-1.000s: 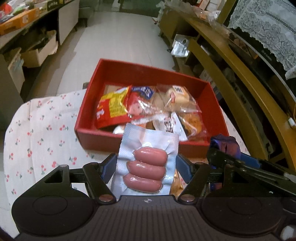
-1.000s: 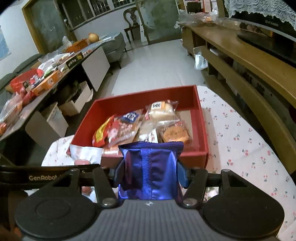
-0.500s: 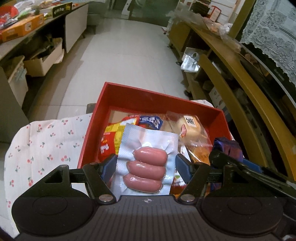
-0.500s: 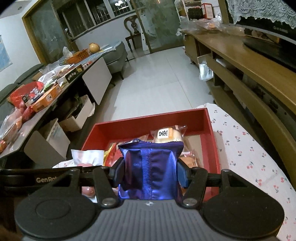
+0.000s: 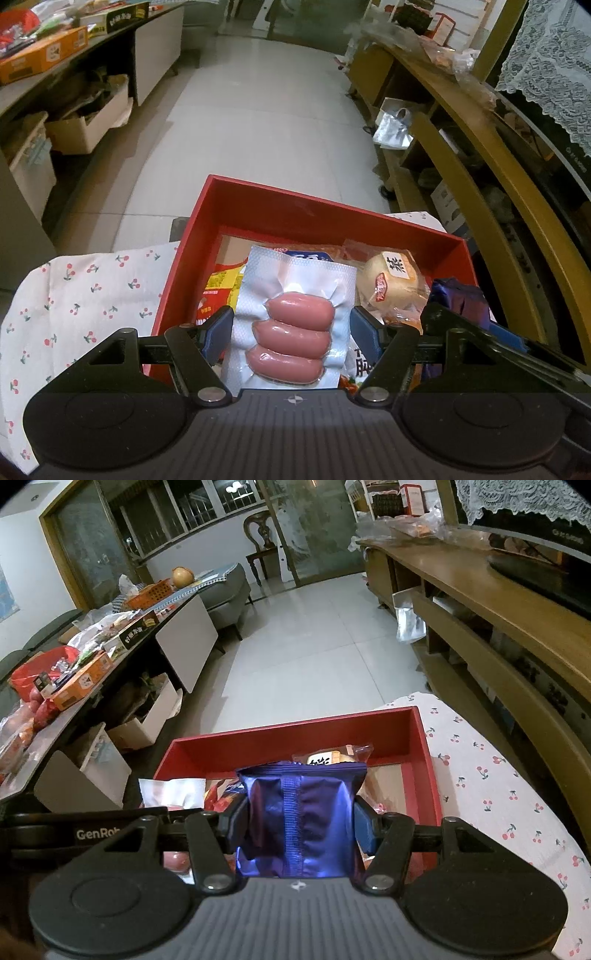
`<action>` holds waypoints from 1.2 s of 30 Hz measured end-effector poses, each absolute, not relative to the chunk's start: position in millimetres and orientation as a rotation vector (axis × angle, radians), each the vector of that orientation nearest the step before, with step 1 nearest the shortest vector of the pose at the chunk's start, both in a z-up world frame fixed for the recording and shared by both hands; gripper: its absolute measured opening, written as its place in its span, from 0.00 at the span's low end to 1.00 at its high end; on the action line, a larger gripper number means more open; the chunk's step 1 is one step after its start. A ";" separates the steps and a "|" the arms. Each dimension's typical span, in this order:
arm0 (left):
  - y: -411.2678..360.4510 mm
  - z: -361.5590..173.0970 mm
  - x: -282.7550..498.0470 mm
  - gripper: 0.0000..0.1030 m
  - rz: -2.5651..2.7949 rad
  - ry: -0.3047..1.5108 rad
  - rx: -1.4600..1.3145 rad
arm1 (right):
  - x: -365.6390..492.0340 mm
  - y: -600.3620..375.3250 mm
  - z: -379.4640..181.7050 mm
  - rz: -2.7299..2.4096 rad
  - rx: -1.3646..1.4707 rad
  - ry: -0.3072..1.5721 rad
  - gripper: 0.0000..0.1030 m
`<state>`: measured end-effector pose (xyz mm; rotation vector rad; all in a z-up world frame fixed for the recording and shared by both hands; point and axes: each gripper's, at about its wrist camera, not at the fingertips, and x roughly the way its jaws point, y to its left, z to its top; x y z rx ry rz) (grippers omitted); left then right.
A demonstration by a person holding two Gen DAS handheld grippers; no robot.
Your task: Organize snacks
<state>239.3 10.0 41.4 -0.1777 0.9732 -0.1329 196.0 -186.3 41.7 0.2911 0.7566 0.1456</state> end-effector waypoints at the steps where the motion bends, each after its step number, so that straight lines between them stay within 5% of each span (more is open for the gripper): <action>1: 10.0 41.0 240.0 0.72 -0.129 0.972 -0.177 | 197.4 -186.0 41.0 0.145 0.291 0.757 0.74; 36: 11.5 19.8 261.9 0.71 -0.055 0.995 -0.170 | 225.6 -172.9 17.5 0.148 0.259 0.759 0.74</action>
